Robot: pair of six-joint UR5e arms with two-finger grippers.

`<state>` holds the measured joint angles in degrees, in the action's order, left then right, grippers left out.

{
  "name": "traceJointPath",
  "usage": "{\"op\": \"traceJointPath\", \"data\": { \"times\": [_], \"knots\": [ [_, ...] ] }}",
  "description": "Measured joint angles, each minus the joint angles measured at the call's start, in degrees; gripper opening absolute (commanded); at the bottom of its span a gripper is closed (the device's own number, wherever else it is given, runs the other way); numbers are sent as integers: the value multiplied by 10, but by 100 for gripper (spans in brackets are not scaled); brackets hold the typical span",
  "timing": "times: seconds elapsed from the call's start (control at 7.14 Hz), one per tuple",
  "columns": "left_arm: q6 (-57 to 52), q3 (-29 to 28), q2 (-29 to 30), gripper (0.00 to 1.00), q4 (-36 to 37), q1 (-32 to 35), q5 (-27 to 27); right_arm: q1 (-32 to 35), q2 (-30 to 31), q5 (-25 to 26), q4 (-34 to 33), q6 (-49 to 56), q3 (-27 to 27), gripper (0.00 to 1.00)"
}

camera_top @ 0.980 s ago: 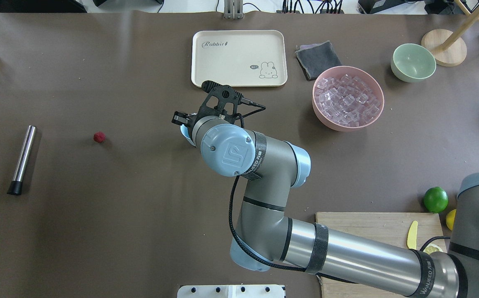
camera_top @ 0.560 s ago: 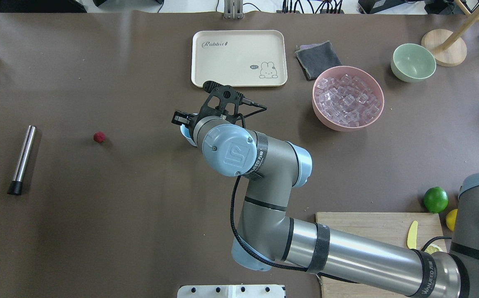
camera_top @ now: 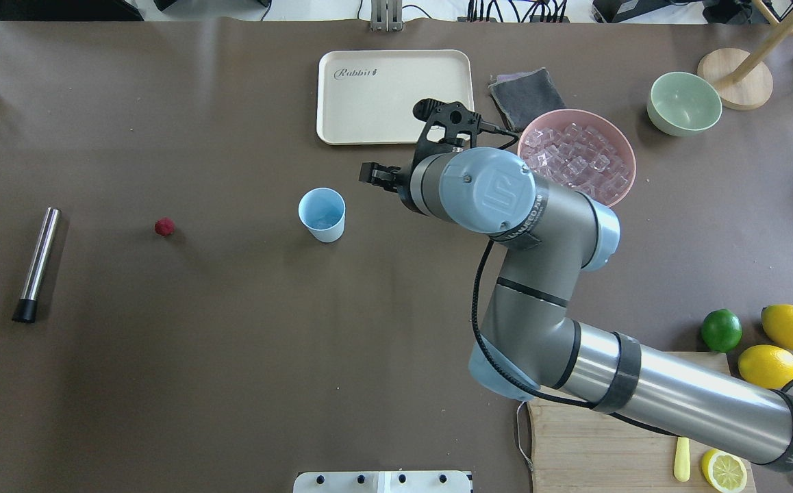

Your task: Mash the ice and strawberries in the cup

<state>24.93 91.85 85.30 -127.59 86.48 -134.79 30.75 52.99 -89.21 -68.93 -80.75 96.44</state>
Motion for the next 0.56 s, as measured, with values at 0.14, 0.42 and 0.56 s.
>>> {"op": "traceJointPath", "data": {
  "times": [0.14, 0.42, 0.56],
  "knots": [
    [1, -1, -2, 98, 0, 0, 0, 15, 31, -22, 0, 22, 27, 90],
    [1, -3, -5, 98, 0, 0, 0, 34, 70, -42, 2, 59, 53, 90],
    [1, -4, -7, 98, -1, 0, 0, 47, 90, -54, 3, 85, 61, 90]
  ]
}}
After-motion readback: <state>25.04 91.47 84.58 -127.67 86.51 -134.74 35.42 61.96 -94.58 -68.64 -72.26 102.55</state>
